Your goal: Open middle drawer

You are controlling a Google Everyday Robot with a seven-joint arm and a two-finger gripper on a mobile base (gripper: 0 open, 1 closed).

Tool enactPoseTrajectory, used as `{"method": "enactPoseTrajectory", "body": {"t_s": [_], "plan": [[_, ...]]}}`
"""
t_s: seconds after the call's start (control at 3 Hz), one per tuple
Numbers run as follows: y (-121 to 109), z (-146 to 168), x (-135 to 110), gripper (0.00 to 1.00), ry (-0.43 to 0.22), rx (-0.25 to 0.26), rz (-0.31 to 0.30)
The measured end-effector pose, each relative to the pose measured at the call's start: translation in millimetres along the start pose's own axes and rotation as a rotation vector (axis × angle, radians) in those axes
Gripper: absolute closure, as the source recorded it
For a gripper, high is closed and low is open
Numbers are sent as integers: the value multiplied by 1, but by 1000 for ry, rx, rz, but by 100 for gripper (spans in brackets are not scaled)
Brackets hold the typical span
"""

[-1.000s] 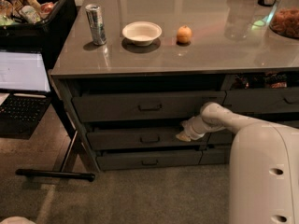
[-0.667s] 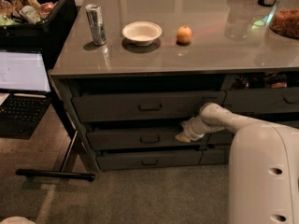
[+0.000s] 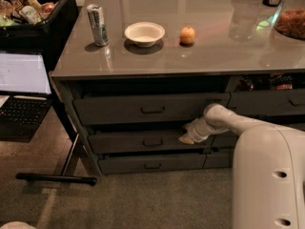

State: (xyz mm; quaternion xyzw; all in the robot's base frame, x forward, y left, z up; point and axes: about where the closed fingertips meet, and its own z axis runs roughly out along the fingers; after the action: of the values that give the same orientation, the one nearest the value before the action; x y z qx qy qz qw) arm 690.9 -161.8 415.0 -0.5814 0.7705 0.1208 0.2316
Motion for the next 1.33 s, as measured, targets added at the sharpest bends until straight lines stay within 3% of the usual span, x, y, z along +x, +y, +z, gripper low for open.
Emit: {"method": "enactPoseTrajectory", "body": {"t_s": [1.33], "plan": [[-2, -1, -1, 100, -2, 11, 5]]}}
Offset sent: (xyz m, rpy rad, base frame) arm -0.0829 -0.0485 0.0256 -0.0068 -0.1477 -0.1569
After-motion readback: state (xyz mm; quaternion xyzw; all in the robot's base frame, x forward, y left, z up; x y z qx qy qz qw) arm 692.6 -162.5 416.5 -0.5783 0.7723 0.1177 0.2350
